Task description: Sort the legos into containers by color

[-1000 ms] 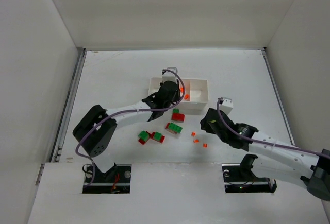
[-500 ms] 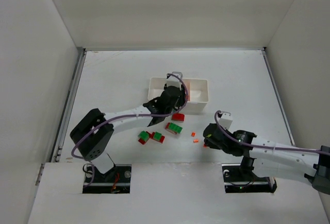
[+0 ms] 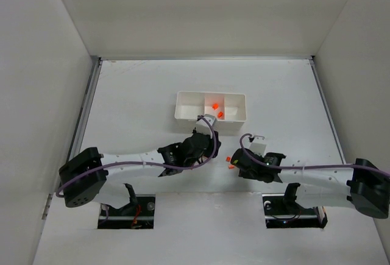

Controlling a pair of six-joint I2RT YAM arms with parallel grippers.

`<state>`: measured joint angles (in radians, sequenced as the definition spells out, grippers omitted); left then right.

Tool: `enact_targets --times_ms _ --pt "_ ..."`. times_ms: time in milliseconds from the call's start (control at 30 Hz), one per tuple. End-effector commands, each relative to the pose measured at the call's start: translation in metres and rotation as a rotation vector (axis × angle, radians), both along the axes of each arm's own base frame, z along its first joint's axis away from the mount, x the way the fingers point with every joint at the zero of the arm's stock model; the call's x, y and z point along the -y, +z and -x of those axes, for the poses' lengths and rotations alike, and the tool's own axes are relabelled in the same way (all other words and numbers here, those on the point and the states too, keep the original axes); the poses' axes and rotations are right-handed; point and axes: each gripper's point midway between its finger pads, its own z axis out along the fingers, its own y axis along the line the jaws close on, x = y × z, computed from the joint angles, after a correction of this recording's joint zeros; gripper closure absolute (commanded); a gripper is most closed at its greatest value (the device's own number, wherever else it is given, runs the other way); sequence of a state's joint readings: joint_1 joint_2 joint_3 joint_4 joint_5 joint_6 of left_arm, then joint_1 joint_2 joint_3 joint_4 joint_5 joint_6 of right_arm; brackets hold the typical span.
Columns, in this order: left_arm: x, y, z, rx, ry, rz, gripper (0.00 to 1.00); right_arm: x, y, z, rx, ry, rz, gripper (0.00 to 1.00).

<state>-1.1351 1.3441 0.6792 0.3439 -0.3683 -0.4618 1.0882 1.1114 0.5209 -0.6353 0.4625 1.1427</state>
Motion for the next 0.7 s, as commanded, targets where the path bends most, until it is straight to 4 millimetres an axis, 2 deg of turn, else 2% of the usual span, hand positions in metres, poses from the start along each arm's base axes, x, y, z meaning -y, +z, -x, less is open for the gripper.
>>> enact_targets --times_ms 0,100,233,500,667 --pt "-0.005 -0.001 0.012 -0.027 0.009 0.04 0.65 -0.019 0.009 -0.008 0.027 -0.014 -0.064 0.67" --pt "-0.006 -0.01 0.02 -0.051 0.002 0.04 0.65 -0.02 0.006 -0.008 0.022 -0.018 -0.065 0.7" --pt "-0.001 -0.011 0.029 -0.066 -0.015 0.049 0.65 -0.017 0.005 -0.009 0.034 -0.05 -0.078 0.78" --pt "0.025 -0.008 0.053 -0.058 -0.095 0.039 0.61 0.001 0.042 -0.019 0.154 -0.097 -0.143 0.81" --pt "0.039 -0.014 0.054 -0.037 -0.097 -0.005 0.6 0.018 0.063 -0.036 0.243 -0.166 -0.226 0.81"
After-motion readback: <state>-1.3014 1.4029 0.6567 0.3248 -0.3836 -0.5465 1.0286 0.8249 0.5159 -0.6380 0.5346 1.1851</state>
